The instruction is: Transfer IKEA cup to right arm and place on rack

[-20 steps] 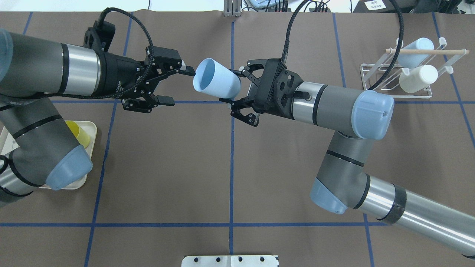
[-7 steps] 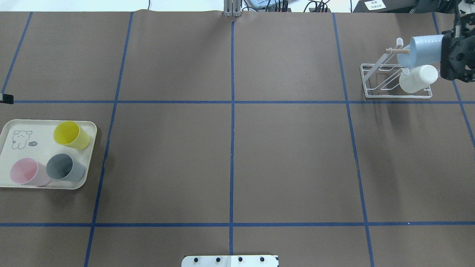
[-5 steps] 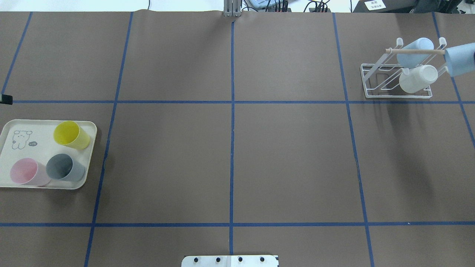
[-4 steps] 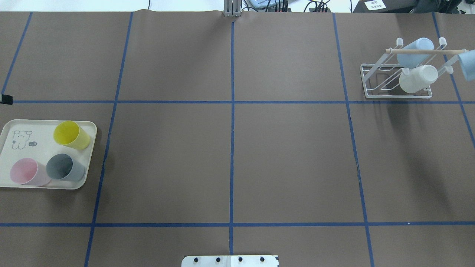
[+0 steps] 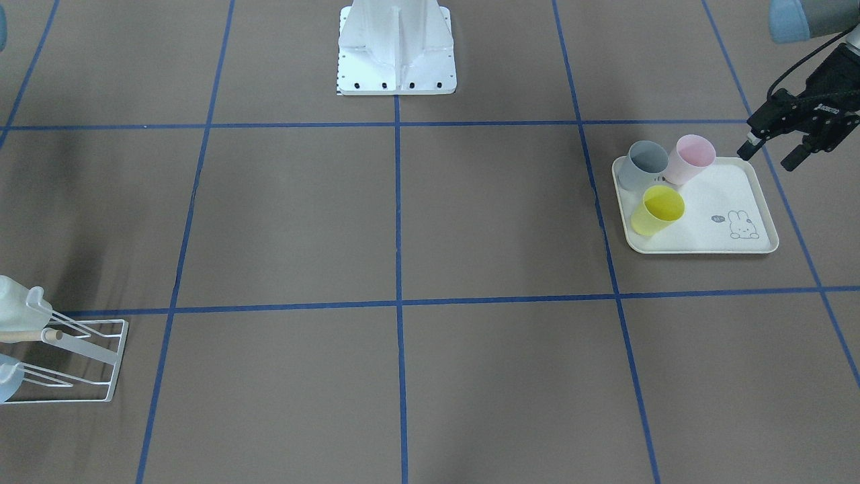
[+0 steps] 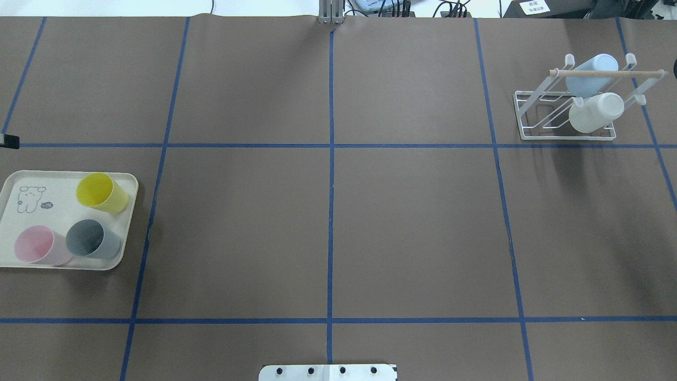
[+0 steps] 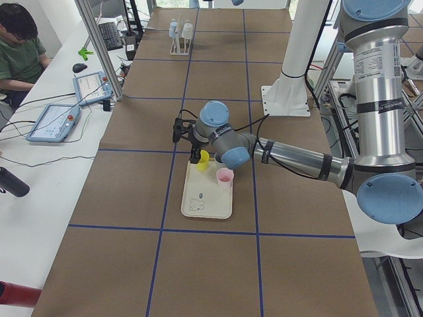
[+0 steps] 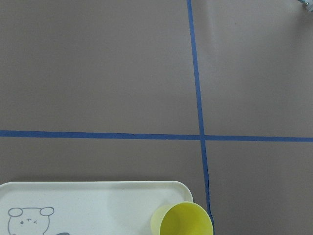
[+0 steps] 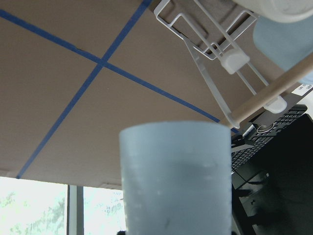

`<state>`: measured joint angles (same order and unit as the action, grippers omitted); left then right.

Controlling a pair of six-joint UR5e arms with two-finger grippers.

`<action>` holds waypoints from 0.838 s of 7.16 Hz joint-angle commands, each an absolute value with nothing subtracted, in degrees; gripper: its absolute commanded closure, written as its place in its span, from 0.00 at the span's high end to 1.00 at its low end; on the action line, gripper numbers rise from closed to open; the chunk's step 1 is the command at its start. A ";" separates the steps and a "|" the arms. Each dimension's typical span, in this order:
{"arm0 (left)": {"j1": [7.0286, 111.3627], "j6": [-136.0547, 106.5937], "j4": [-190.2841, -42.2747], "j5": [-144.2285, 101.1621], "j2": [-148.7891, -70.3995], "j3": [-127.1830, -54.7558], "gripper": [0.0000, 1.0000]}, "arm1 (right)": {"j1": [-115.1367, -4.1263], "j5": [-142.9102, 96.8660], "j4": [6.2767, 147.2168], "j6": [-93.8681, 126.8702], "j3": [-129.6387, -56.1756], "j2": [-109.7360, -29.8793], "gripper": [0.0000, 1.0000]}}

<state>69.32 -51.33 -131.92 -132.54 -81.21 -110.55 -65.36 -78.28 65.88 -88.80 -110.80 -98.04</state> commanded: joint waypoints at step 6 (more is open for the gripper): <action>69.26 -51.50 -131.92 -132.45 -81.56 -110.30 1.00 | -55.56 -64.07 65.74 -88.07 -103.62 -92.37 0.44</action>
<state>69.26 -51.44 -131.92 -132.47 -81.56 -110.34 -56.61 -64.76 65.78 -88.58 -103.96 -92.59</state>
